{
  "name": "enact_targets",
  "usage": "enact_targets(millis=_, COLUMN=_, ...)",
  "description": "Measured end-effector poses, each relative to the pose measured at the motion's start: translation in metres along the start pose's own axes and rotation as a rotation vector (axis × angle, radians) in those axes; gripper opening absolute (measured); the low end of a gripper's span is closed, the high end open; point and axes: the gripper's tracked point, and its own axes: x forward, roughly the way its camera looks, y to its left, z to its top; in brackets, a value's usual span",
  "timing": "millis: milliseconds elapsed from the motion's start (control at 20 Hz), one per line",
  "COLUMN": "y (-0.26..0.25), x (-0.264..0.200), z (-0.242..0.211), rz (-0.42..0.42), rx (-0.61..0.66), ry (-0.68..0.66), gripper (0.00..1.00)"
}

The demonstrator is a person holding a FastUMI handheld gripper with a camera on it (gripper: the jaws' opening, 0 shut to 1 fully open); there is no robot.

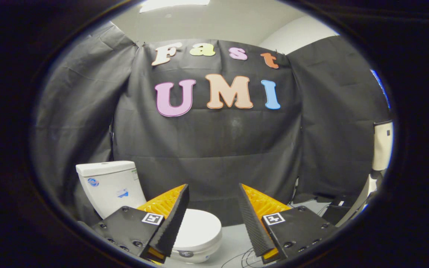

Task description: Open the toilet lid.

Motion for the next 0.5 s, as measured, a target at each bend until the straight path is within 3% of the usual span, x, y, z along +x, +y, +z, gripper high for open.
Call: enact_targets(millis=500, y=-0.0050, x=-0.0011, z=0.0013, rz=-0.007, rx=0.046, ry=-0.018, gripper=0.81)
